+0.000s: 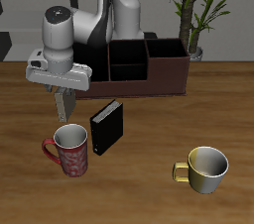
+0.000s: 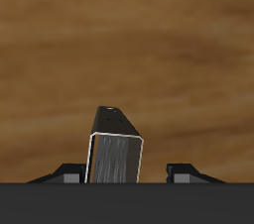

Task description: Place the yellow book into the back desk caddy's left compartment and place the black book into the back desk caddy's right compartment

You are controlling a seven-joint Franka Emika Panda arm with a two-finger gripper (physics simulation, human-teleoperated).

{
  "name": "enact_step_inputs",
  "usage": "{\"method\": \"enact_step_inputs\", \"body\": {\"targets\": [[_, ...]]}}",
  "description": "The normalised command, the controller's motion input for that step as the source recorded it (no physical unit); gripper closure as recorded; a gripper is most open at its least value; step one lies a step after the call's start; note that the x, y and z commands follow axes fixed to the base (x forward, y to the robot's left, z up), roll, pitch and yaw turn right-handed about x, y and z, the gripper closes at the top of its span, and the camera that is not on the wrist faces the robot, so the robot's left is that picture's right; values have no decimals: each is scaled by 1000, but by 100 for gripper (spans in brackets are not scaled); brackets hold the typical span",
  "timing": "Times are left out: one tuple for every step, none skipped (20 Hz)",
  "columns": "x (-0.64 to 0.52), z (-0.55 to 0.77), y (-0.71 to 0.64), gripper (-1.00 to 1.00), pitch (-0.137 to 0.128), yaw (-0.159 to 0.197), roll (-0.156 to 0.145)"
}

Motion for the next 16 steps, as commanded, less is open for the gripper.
{"method": "enact_step_inputs", "body": {"targets": [[11,-62,75,100,20,-27,43],[-19,-52,140,100,21,7,44],[0,-2,74,100,-3,-15,6],[27,35,175,100,0,-20,30],[18,87,257,100,-10,12,83],[4,70,55,100,-5,-8,-13],[79,177,226,100,-17,-49,48],[55,178,75,100,-18,20,15],[37,229,203,100,-1,-21,7],[14,219,115,100,-24,5,35],[-31,410,203,100,-29,45,35],[-30,530,122,100,-28,-3,-28],[-82,696,258,100,-87,-1,41],[-76,942,266,100,-91,58,5],[-47,806,226,100,-74,19,-30],[-43,801,330,100,-26,27,27]]}}
